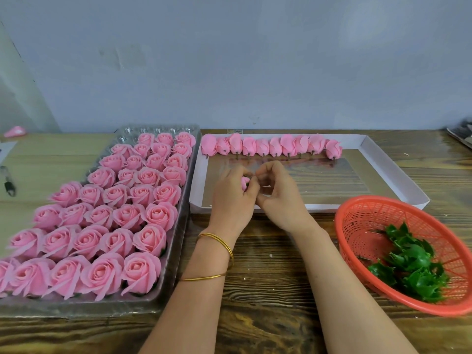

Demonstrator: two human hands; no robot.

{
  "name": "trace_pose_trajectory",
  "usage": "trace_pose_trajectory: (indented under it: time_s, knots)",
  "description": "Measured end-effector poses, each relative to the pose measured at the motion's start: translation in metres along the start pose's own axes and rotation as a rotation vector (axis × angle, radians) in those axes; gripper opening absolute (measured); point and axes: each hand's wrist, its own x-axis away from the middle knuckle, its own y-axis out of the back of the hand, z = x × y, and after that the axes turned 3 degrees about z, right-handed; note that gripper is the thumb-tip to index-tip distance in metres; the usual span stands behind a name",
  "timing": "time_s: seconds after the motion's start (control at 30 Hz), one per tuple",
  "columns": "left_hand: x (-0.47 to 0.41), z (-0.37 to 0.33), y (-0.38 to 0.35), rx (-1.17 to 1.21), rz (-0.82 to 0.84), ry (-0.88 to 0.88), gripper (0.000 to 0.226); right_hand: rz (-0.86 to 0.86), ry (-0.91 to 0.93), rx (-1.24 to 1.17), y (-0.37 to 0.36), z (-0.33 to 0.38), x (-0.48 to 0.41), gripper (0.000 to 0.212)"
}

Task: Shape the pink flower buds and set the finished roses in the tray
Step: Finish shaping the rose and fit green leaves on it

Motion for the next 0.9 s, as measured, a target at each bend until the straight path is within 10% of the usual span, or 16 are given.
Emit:
trace_pose_trajectory:
  time_s: [0.9]
  knots:
    - [-0.049, -0.058, 0.156, -0.242, -0.091, -0.051, 0.014, 0.035, -0.128, -0.104, 0.004, 0.009, 0.004, 0.032]
